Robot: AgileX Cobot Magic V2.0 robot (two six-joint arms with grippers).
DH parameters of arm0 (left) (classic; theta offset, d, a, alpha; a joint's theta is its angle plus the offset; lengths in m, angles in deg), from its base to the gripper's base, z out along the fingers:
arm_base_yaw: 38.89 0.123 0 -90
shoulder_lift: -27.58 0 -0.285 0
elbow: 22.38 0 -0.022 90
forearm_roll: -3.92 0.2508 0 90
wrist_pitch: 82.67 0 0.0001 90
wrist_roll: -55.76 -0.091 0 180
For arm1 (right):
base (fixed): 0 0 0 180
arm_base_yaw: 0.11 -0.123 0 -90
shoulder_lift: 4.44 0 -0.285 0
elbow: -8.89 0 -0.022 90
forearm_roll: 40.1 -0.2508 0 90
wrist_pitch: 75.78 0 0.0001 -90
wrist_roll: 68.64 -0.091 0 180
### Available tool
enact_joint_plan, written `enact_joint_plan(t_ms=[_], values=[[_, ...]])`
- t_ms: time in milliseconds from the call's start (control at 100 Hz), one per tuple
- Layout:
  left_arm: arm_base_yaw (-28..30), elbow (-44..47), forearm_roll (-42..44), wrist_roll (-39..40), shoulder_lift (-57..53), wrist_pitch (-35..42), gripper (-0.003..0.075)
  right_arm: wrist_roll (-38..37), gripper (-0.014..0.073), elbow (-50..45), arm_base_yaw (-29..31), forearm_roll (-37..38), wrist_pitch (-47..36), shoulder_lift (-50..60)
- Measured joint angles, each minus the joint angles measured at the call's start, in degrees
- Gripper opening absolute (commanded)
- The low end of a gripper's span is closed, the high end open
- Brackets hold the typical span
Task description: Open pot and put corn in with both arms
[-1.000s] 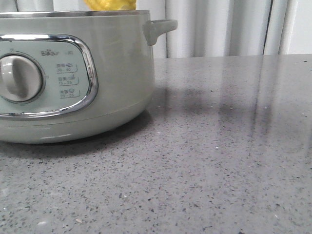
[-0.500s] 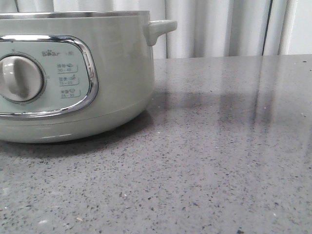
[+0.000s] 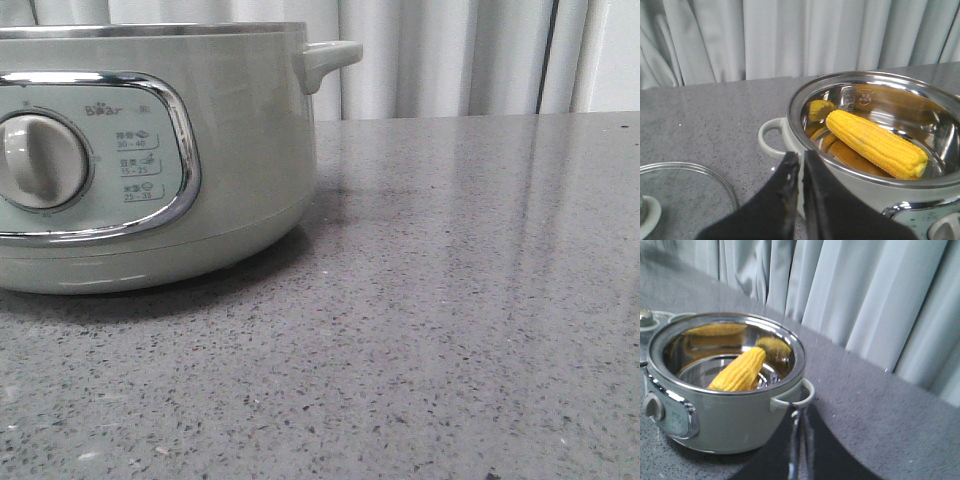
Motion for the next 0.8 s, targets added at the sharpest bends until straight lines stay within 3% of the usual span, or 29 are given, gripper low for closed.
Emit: enact_joint_plan(t_ms=[270,800], values=[[-0.67,5.3,0.11,-0.69,-2.88,0.1,-0.002,0.0,-0.0044,-11.26,2.0,1.41,-2.48,16.57],[-0.67,7.04,0.01,-0.69,-2.88,-0.13,-0.002,0.0,-0.0044,-11.91,2.0,1.59,-3.96,18.16]])
